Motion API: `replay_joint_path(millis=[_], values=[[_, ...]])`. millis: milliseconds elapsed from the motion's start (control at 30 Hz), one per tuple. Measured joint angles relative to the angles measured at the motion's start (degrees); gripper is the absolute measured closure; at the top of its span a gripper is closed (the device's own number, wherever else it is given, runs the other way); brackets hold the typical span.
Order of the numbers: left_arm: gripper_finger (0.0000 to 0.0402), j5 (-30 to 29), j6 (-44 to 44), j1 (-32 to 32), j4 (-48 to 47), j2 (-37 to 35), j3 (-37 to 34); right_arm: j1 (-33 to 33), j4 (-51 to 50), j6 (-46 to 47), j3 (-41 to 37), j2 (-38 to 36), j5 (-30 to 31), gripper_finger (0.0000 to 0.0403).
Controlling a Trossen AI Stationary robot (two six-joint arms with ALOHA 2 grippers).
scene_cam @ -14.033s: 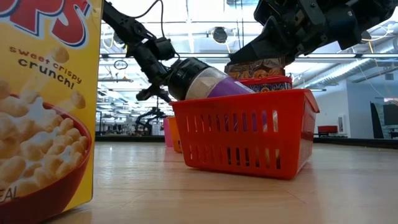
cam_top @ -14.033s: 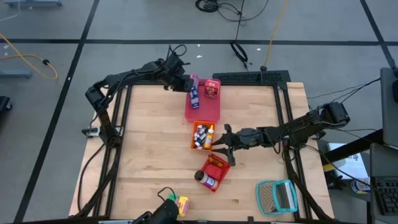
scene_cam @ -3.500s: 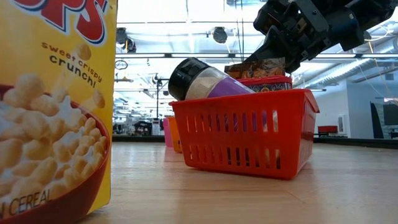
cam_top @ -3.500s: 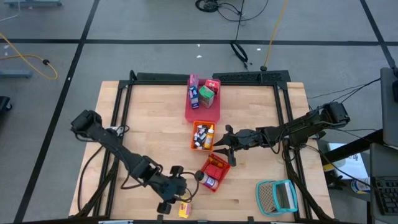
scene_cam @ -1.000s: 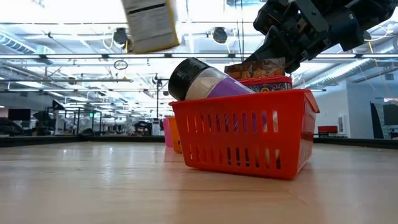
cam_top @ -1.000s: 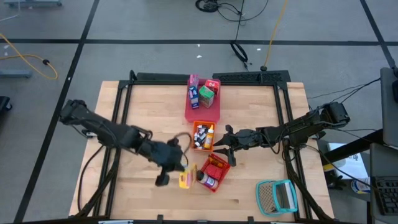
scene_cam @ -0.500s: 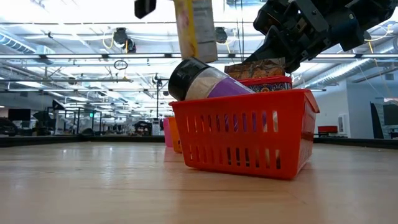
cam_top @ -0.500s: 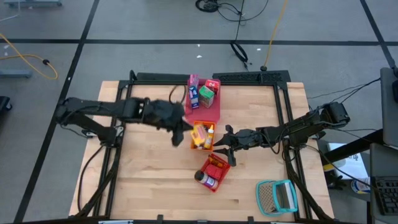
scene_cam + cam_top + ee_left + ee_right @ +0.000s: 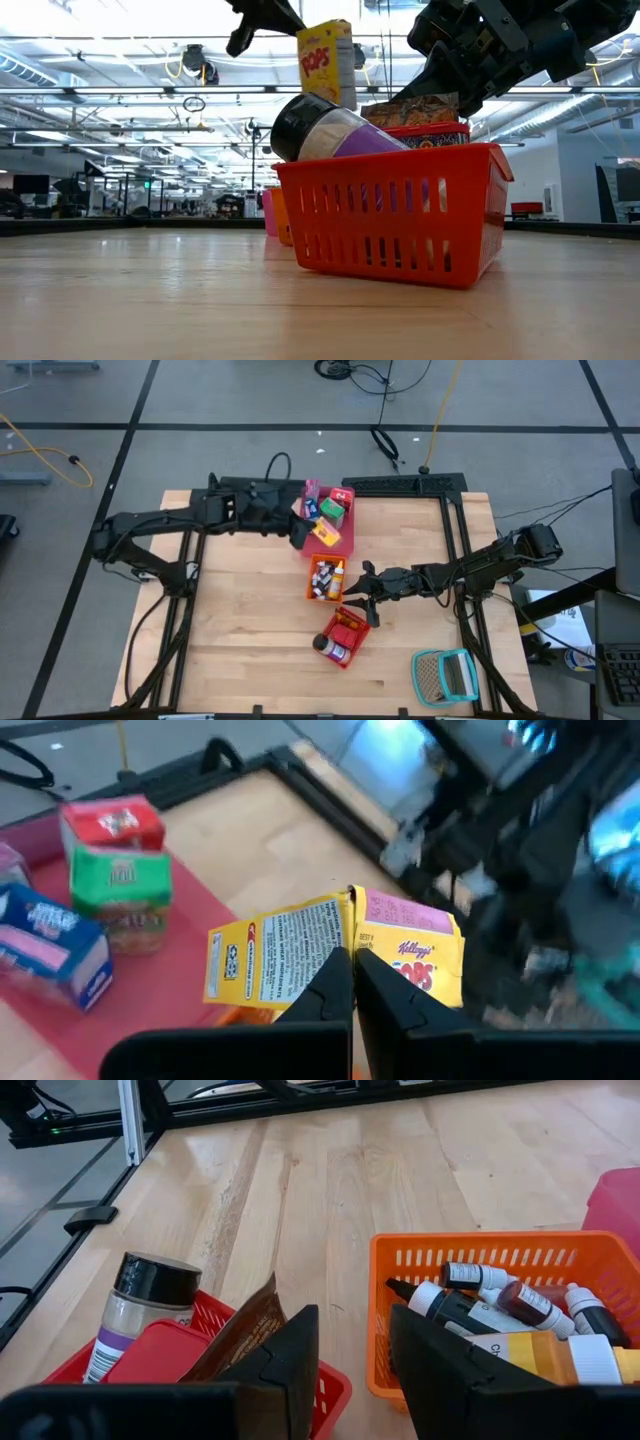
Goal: Pick & Place Kitchen Items
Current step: Put the yellow cereal box into the red bin
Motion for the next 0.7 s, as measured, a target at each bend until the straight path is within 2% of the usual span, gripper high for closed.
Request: replay_joint_path(millis=[333,700], values=[[0.0401,0.2,-3.4,4.8,3.4,4.5,0.1,0.0,0.5,0.0,0.0,0.0,0.0,0.0287],[0.0401,4.6,-4.0,8.5,8.0,13.0,-0.1,0.0,1.0,-0.2,0.0,0.0,0.0,0.0287]])
